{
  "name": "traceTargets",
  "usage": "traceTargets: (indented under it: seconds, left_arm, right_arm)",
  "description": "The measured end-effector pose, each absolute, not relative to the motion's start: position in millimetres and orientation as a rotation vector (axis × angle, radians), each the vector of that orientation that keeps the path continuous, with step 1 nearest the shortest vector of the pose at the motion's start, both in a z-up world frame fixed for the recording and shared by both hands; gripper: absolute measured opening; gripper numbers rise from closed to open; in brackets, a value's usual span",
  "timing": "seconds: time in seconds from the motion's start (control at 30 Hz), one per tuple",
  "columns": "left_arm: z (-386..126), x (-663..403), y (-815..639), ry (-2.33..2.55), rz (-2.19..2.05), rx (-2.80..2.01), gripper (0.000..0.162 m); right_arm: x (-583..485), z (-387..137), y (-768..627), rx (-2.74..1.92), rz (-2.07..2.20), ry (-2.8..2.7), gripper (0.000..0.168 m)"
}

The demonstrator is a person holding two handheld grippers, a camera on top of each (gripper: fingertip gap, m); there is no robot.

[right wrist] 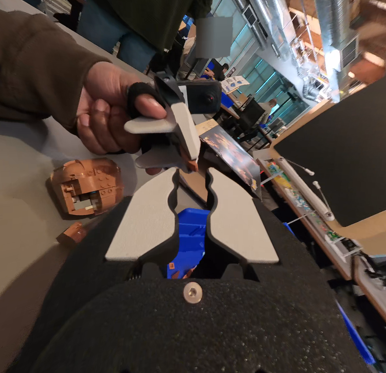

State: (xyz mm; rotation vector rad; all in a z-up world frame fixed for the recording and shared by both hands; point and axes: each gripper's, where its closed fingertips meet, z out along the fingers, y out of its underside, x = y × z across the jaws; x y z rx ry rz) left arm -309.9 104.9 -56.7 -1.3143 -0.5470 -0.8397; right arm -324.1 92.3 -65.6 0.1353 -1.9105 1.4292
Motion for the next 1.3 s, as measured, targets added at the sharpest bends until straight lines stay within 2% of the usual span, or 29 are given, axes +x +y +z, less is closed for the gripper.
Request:
traceTargets:
  seconds: [0.1, 1.07, 1.3]
  left_arm:
    - [-60.6, -309.6, 108.1, -0.560, -0.853, -1.318, 0.008]
    - [-44.0, -324.3, 104.9, -0.597, -0.620, -1.265, 0.008]
    - [-40.5, -325.9, 95.5, -0.556, -0.633, -1.294, 0.020]
  right_arm:
    - [-322.0, -63.7, 91.3, 0.161, 1.407, -1.870, 0.011]
    - [-328.9, -54.9, 91.5, 0.083, 1.236, -1.650, 0.004]
    - [-333.7, -49.9, 100.8, 0.042, 1.291, -1.638, 0.004]
